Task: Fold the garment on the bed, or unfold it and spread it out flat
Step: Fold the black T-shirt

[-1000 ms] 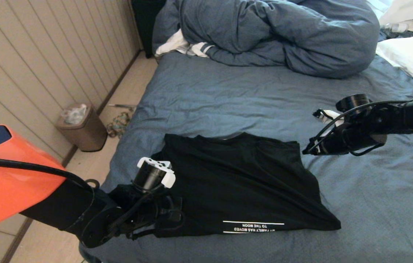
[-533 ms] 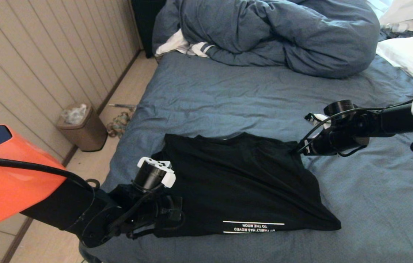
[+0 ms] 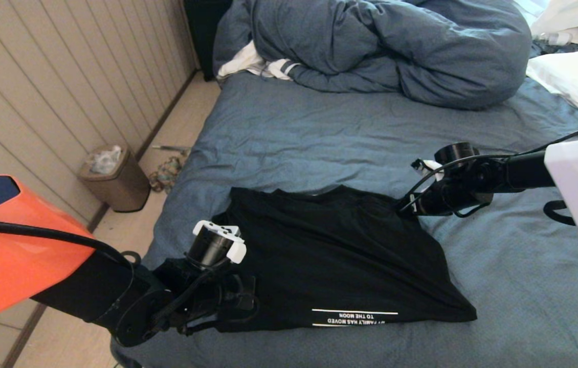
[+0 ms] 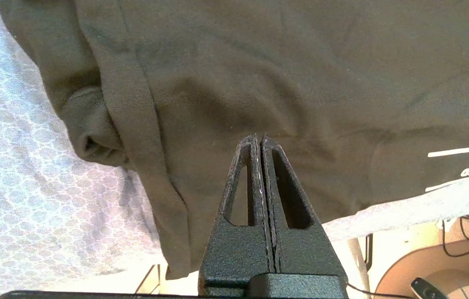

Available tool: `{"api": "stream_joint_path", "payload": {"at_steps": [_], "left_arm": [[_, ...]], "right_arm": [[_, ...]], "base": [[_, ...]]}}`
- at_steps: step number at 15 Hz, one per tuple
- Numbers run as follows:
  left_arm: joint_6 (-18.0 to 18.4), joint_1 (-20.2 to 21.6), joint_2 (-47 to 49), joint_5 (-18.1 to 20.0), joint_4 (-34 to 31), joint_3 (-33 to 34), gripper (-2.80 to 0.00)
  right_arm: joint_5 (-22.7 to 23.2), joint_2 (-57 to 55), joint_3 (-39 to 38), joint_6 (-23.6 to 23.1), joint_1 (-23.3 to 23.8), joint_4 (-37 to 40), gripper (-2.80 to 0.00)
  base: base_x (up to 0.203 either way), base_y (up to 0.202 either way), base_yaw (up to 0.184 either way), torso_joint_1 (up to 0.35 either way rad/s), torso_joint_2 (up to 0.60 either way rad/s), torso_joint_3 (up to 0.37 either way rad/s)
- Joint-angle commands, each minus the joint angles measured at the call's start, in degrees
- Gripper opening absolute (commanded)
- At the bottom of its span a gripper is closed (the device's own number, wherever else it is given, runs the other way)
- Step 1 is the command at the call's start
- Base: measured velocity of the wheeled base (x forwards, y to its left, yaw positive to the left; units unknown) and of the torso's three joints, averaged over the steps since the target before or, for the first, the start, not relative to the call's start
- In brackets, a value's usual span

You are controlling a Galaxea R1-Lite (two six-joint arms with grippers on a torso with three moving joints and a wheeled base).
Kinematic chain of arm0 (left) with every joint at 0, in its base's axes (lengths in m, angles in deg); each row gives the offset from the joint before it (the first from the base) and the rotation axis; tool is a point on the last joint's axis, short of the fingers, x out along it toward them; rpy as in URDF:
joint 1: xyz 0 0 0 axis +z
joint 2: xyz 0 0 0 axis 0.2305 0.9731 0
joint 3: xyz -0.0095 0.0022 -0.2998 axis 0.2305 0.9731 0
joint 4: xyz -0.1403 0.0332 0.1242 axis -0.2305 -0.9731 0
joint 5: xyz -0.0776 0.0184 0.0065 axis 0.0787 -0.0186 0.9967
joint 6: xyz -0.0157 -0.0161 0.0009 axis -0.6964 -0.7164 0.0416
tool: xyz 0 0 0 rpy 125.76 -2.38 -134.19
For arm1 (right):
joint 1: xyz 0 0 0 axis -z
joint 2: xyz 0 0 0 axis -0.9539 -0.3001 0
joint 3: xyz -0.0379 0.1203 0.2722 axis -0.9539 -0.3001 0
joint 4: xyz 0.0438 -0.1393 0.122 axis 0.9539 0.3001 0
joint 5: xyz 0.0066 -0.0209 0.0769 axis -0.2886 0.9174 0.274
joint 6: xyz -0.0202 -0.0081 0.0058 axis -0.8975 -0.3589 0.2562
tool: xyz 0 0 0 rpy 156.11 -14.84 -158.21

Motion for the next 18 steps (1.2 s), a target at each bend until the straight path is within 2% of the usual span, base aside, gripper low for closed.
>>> {"api": "stream_joint_path", "payload": {"at_steps": [1, 9, 11, 14, 18], "left_arm": [[-0.17, -0.09, 0.23, -0.06, 0.16, 0.01, -2.8], [-0.1, -0.18, 0.05, -0.06, 0.16, 0.1, -2.8], [-0.1, -0.18, 0.14, -0.06, 0.16, 0.1, -2.8], [-0.1, -0.18, 0.23, -0.06, 0.16, 0.1, -2.8], [-0.1, -0.18, 0.14, -0.15, 0.16, 0.1, -2.8]], "right_arm": [[0.11, 0.07, 0.65, -0.05, -0.01, 0.03, -2.8], [-1.04, -2.24, 7.22, 0.02, 0.68, 0.1, -2.8], [-2.6, -3.62, 9.51, 0.05, 0.61, 0.04, -2.8], [-5.84, -3.63, 9.52, 0.04, 0.78, -0.04, -2.8], [-6.13, -3.3, 9.52, 0.04, 2.89, -1.12, -2.8]], "base": [[0.0, 0.0, 0.0, 0.0, 0.0, 0.0], [0.0, 0.0, 0.0, 0.0, 0.0, 0.0], [0.0, 0.0, 0.0, 0.0, 0.0, 0.0], [0.0, 0.0, 0.0, 0.0, 0.0, 0.0], [0.0, 0.0, 0.0, 0.0, 0.0, 0.0]]}}
